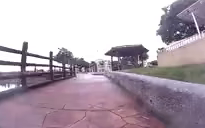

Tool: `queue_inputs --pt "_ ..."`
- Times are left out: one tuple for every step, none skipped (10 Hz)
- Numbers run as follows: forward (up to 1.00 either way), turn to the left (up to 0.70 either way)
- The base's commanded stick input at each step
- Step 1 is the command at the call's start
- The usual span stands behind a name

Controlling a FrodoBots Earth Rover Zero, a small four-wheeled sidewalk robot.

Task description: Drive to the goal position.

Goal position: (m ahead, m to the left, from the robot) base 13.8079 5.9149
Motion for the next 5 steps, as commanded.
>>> queue_inputs --pt "1.00 0.01" --pt "1.00 0.38" --pt "1.00 0.33" --pt "1.00 0.06" --pt "1.00 -0.01"
